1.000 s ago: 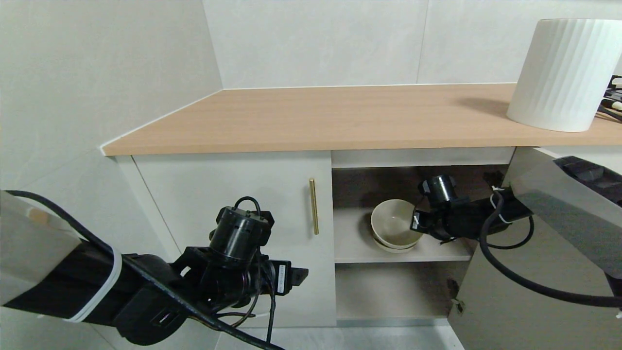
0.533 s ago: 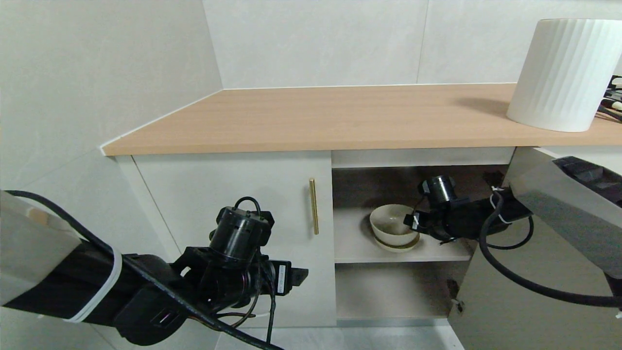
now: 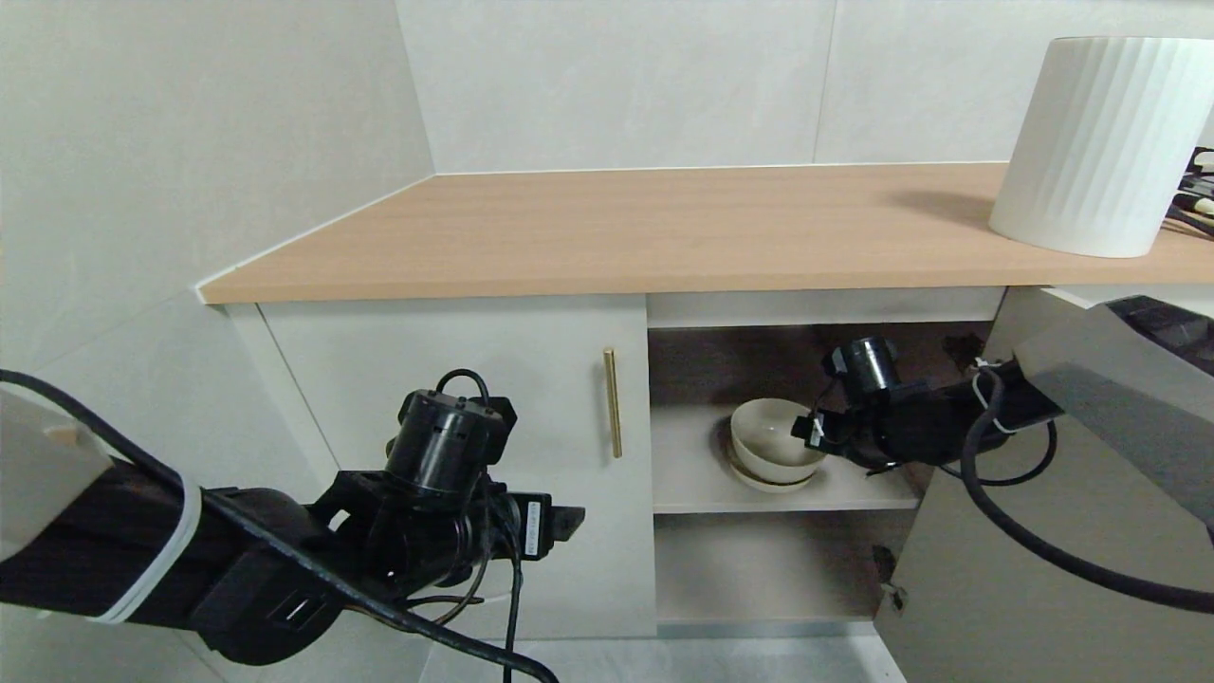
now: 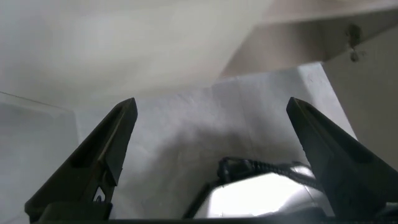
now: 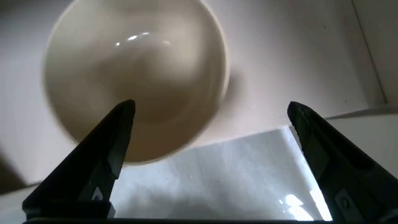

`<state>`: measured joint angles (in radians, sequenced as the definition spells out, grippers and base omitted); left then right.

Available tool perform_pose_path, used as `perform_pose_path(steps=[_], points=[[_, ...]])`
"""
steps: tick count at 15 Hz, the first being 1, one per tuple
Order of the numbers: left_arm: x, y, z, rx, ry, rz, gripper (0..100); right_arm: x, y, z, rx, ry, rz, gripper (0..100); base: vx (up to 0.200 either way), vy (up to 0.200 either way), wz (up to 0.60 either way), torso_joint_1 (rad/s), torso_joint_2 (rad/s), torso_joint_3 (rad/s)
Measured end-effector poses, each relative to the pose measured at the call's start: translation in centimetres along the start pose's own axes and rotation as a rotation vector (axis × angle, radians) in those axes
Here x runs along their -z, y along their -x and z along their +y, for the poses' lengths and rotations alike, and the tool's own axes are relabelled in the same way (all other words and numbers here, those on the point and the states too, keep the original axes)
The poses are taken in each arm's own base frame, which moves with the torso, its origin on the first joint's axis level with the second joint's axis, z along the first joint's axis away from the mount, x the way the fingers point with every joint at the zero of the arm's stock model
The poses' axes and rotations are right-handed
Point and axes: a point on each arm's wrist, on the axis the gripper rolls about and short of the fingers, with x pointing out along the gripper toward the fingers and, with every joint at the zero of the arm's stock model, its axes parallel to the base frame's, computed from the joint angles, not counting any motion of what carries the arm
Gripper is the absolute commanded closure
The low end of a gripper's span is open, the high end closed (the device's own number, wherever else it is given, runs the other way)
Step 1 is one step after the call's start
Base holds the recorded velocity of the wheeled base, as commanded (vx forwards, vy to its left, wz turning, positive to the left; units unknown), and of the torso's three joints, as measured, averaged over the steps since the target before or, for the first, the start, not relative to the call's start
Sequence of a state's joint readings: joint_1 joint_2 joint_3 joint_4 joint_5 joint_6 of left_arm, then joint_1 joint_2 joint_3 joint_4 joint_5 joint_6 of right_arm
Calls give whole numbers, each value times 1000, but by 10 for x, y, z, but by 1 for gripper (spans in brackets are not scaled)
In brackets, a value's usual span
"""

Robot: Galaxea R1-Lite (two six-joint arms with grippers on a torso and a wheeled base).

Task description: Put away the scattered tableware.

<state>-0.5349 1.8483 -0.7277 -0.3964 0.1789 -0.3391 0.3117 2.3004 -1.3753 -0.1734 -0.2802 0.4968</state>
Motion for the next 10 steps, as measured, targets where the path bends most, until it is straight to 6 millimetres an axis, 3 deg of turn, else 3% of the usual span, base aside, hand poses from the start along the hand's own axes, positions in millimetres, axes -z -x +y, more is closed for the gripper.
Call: perform_pose_path(steps=[2,5,10], points=[[-8,11,7,-18,2,-40,0,2,18,-3,-14,46,12,0,0,0,0,0,0,0],[-17,38,15,-28,13,-94,0,6,64,-9,-72,122,38,0,0,0,0,0,0,0],[-21,103,26,-30,4,-142,0,22,163,-23,-150,228,106,0,0,0,0,0,0,0]])
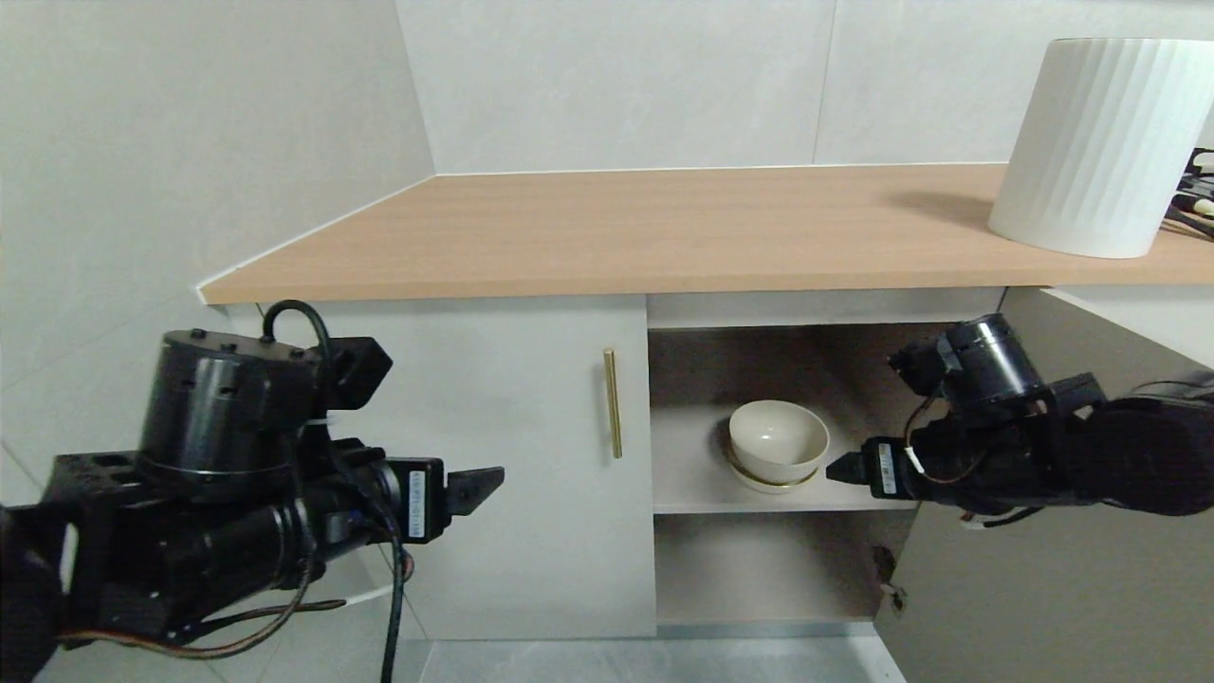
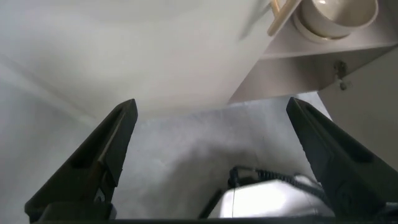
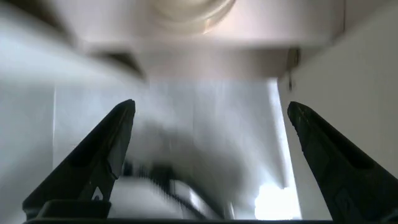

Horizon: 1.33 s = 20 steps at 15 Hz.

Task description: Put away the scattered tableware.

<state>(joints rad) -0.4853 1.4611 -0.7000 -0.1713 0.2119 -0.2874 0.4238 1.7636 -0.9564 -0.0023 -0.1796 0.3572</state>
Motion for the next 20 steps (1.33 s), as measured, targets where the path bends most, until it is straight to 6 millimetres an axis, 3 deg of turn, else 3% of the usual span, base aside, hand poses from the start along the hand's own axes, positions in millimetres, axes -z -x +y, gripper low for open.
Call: perform_pose_path(steps=[3,7,12,20], points=[[10,34,11,3,1,-13,0,20,44,0,-45,39,-3,0,0,0,0,0,0,0],[18,51,16,15,-44,-39,0,49,77,4,-114,104,-12,0,-50,0,0,-1,-2,-1],[21,49,15,18,-50,-27,0,53,88,3,-133,112,-30,0,-200,0,0,1,0,6],[22,46,13,22,-56,-13,0,55,89,2,-133,116,-29,0,-200,0,0,-1,2,3]])
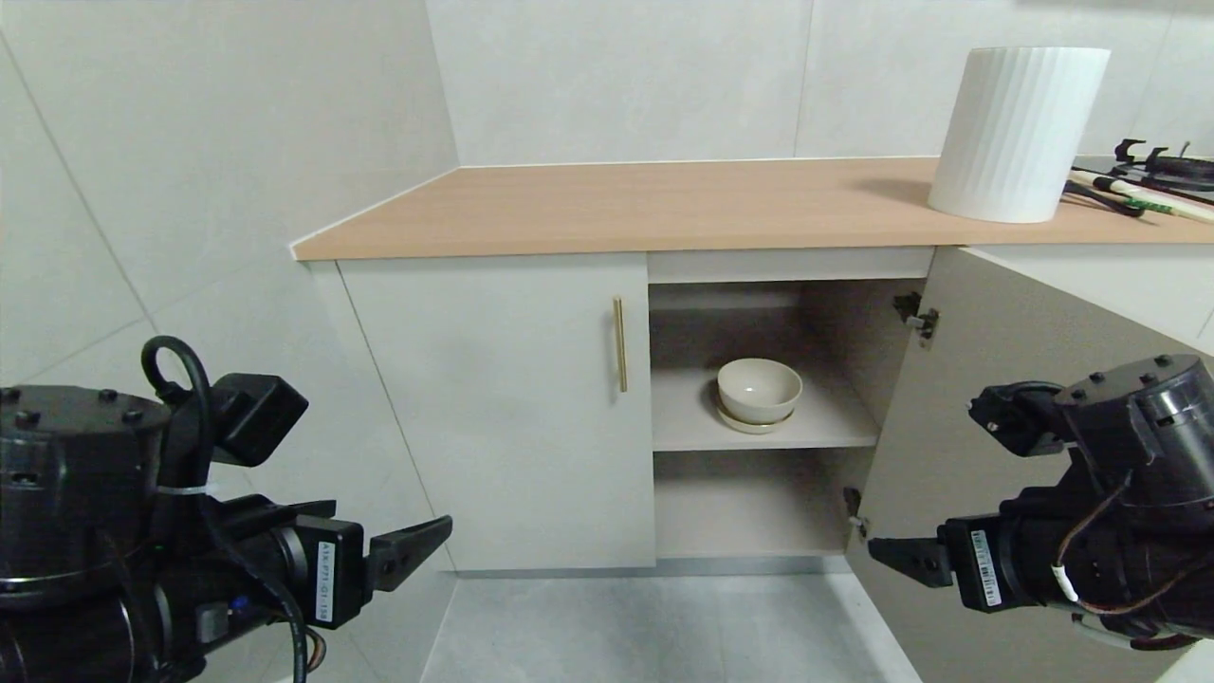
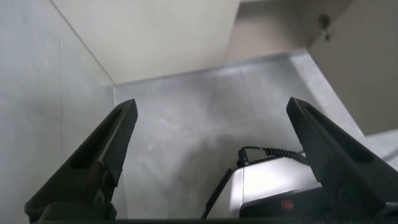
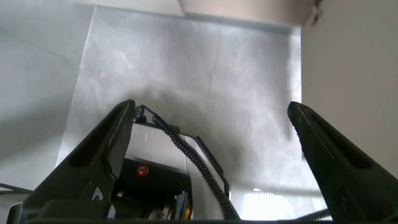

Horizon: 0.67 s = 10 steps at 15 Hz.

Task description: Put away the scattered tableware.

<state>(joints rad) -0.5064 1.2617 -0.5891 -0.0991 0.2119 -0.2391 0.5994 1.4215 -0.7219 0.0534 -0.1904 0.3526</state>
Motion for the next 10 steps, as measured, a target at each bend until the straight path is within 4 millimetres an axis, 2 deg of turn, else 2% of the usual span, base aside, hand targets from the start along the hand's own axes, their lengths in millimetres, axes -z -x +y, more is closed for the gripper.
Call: perform_pose_path(steps=[1,10], points=[[0,0,0,0,-1,1,0,0,0,0,0,0,1,0,-200,0,0,2,2,-2],[2,-1,0,2,-4,11,0,1,-1,0,2,4,6,0,0,0,0,0,0,0]])
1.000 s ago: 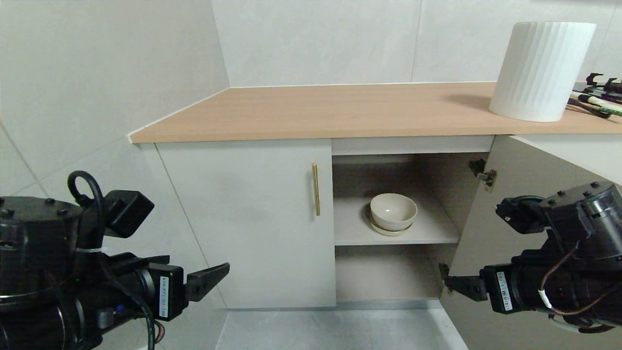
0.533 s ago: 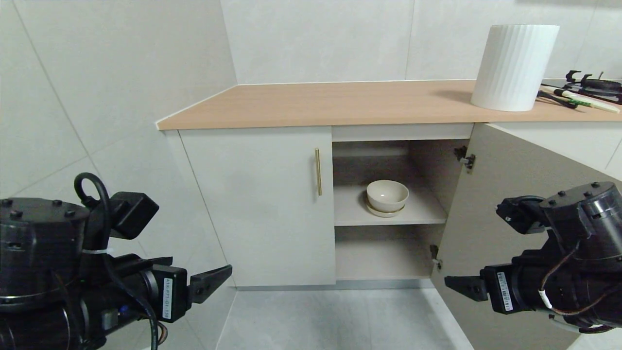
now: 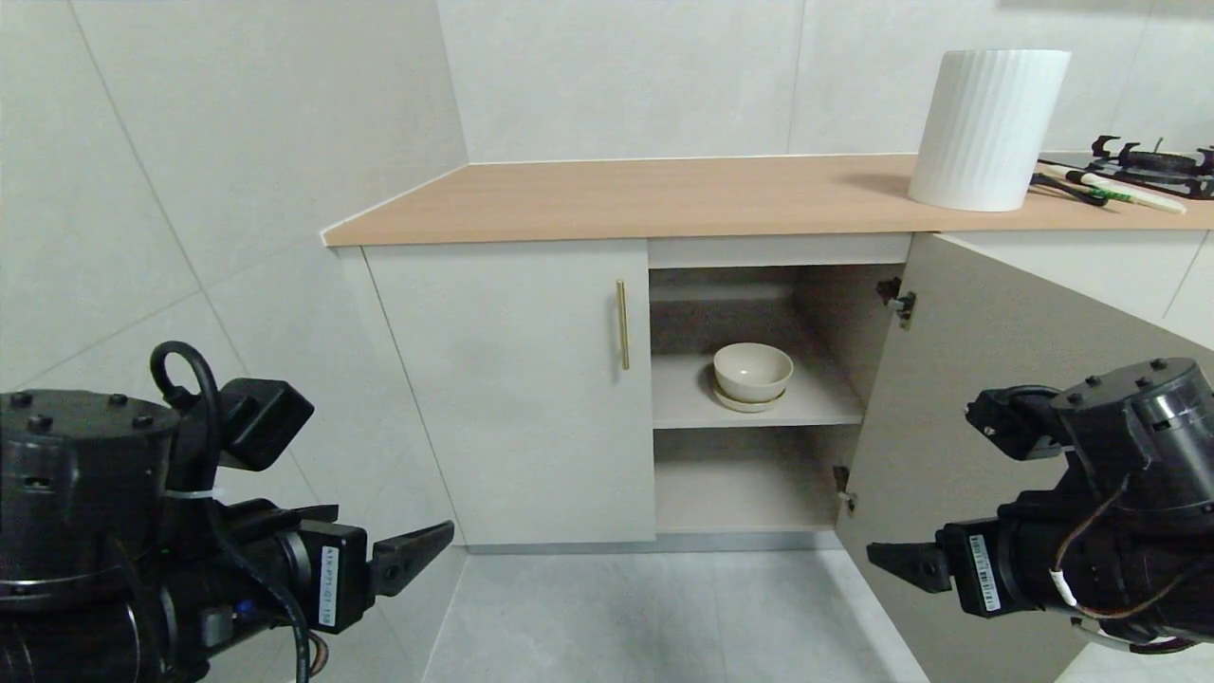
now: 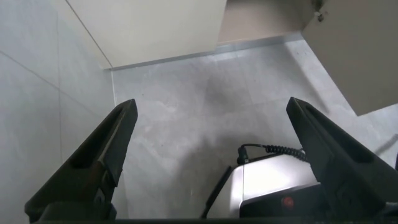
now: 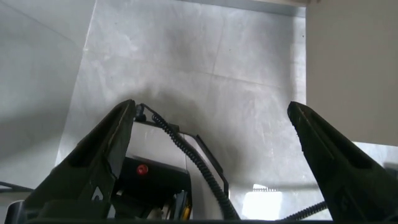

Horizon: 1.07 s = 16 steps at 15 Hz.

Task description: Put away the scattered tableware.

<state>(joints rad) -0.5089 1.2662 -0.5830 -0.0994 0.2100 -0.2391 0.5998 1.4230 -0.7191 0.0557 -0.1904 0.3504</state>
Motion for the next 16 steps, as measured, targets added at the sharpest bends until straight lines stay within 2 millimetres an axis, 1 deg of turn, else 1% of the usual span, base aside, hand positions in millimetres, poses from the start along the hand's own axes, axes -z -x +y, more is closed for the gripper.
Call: perform_pose_path(steps=[5,9,12,16], points=[[0,0,0,0,-2,-2,0,5,0,-1,2,30,13,0,0,0,0,0,0,0],[0,0,0,-1,-2,-1,0,14,7,-6,5,119,50,0,0,-200,0,0,5,2],[0,0,0,1,-2,-1,0,28,24,-12,15,215,134,0,0,-200,0,4,2,-1],[1,0,0,0,-3,2,0,43,57,-22,2,348,174,0,0,-200,0,-1,4,4]])
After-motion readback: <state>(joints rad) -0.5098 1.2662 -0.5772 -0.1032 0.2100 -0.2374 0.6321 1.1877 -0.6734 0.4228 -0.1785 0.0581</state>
